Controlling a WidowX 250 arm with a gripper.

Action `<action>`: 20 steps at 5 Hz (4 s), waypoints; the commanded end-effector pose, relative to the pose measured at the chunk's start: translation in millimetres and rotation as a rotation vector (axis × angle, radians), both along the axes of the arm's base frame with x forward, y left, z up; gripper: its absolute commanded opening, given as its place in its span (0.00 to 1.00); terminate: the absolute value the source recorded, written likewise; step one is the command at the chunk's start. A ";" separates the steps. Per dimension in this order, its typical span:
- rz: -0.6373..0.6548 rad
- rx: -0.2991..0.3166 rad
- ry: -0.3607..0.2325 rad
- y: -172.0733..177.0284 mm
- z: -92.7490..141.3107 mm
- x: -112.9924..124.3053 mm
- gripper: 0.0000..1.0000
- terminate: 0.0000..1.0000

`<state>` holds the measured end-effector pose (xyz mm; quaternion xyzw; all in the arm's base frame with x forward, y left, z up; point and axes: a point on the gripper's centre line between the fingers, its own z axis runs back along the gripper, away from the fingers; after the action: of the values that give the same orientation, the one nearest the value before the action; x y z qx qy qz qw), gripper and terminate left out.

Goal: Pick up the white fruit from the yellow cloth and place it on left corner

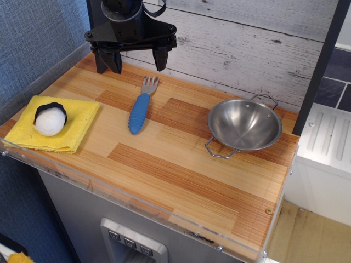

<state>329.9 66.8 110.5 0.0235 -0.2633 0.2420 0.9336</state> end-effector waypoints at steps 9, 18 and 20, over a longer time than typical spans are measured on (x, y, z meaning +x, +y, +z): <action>0.256 0.019 0.211 125.7 -56.7 -78.6 1.00 0.00; 0.192 0.014 0.032 107.3 -8.0 -23.3 0.00 0.00; 0.129 0.023 0.036 113.4 -19.6 29.3 0.00 0.00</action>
<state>358.4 178.7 68.1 0.0508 -0.2185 0.2987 0.9276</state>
